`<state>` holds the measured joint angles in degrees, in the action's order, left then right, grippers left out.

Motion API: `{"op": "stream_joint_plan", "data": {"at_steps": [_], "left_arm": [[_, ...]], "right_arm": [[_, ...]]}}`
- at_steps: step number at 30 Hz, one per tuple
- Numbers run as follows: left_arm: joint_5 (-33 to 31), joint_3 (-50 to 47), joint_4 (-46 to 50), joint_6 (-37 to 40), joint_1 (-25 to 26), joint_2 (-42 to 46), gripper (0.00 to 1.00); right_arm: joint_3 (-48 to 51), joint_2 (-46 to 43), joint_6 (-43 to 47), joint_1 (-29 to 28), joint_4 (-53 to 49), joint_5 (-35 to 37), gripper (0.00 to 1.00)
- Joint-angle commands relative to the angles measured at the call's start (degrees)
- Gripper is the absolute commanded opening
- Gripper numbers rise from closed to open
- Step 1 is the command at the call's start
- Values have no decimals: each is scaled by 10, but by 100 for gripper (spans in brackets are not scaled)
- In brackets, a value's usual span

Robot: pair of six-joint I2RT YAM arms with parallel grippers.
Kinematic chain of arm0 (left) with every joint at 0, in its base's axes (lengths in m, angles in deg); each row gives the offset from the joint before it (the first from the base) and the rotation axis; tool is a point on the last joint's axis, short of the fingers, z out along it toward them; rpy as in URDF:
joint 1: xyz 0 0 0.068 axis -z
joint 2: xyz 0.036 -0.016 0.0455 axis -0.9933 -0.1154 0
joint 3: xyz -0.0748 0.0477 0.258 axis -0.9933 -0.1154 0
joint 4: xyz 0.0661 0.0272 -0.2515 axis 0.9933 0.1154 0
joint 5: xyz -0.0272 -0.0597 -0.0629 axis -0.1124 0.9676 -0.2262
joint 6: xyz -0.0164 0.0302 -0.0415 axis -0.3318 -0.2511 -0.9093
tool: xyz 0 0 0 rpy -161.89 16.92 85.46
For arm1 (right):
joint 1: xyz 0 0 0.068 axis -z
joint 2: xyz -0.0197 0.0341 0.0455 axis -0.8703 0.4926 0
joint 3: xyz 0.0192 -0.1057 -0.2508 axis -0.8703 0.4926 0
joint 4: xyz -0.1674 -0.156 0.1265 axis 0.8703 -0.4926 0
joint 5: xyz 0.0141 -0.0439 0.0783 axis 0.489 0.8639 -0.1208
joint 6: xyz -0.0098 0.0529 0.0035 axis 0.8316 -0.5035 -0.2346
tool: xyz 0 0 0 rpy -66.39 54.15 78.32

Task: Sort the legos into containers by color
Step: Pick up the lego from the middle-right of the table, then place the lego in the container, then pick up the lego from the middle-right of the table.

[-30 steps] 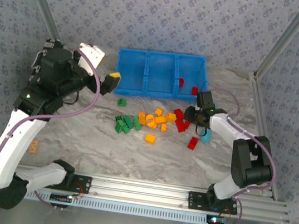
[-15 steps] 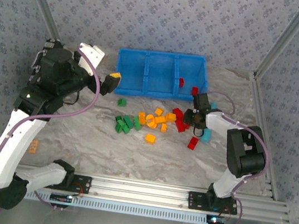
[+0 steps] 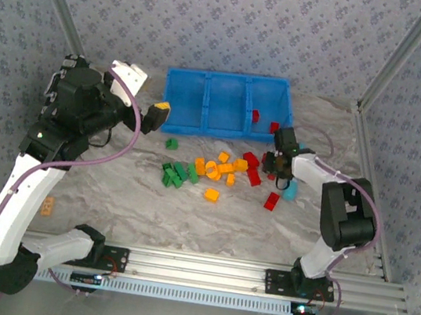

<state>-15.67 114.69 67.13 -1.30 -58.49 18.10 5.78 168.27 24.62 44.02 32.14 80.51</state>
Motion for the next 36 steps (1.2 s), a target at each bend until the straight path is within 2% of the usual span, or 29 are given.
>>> {"op": "stream_joint_plan", "data": {"at_steps": [1,8,20,24,30,36], "left_arm": [[-14,3,-3,16,2,15,100],[-50,-15,-10,48,2,25,100],[-70,-13,-4,82,2,-3,100],[-63,-16,-2,90,3,-12,100],[-60,-27,-15,104,3,-17,100],[-62,-44,-30,102,4,-22,100]], "right_arm": [[-63,-30,35,4,-50,17,29],[-205,23,63,16,-64,14,29],[-467,258,81,22,-88,-11,29],[-540,315,84,20,-105,-23,34],[-555,334,85,15,-107,-23,42],[-481,275,81,8,-91,-11,42]]}}
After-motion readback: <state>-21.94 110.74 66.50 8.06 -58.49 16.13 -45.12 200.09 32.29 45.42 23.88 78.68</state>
